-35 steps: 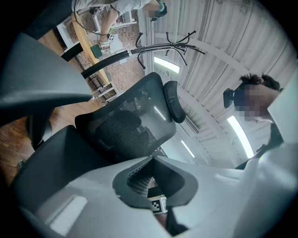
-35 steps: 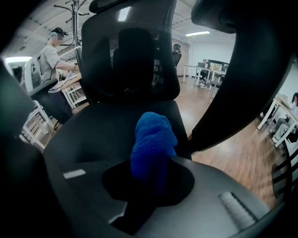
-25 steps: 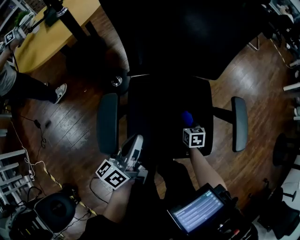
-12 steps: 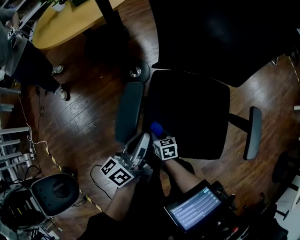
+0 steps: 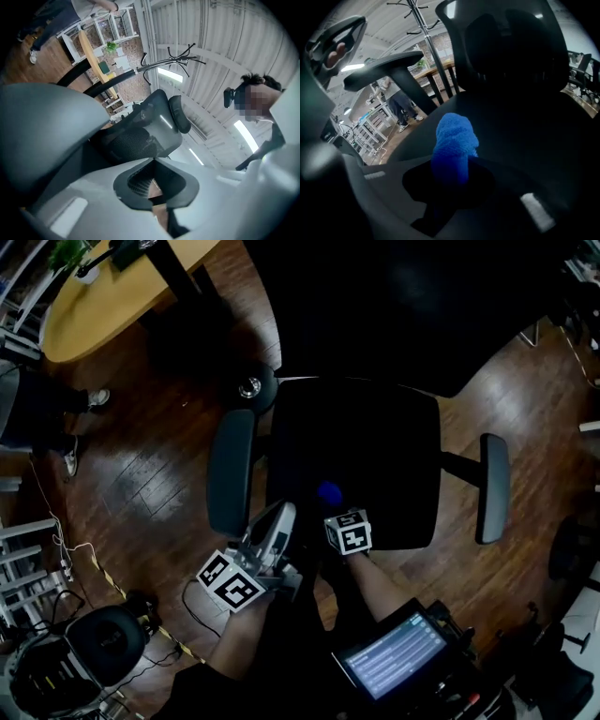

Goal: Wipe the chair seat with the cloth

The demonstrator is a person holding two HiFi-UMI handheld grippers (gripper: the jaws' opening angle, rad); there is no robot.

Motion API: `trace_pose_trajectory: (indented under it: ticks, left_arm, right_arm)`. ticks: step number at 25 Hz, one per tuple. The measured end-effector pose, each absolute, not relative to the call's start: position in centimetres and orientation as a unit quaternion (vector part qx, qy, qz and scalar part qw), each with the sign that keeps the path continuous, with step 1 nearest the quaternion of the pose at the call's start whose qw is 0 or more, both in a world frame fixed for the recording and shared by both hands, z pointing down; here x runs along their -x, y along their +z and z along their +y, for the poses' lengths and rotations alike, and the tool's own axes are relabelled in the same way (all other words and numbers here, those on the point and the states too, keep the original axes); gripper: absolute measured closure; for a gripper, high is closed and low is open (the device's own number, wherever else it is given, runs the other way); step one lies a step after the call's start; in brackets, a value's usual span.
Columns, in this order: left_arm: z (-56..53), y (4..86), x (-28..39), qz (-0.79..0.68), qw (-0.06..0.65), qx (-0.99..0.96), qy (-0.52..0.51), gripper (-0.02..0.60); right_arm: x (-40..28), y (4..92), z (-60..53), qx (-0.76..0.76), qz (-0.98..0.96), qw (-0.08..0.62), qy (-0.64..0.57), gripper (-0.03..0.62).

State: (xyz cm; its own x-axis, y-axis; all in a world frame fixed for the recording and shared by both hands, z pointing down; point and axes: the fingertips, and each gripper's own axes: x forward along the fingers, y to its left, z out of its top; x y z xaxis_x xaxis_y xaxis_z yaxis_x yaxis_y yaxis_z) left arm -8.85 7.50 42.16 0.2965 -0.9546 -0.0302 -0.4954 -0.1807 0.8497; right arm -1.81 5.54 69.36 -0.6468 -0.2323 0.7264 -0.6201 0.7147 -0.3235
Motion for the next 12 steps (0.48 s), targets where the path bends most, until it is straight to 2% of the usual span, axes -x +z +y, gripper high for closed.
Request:
trace_pose_trajectory:
  ticks: [8, 12]
  left_arm:
    - [4.1, 42.1, 3.8, -0.462, 0.402, -0.74, -0.277, 0.588]
    - [2.8, 42.2, 1.7, -0.443, 0.409, -0.751, -0.27, 0.588]
  right_arm:
    - [-15.3, 69.2, -1.1, -0.382, -0.801, 0.365, 0.28, 0.545]
    - [-20.5, 68.4, -3.0, -0.426, -0.778, 0.364, 0.286, 0.545]
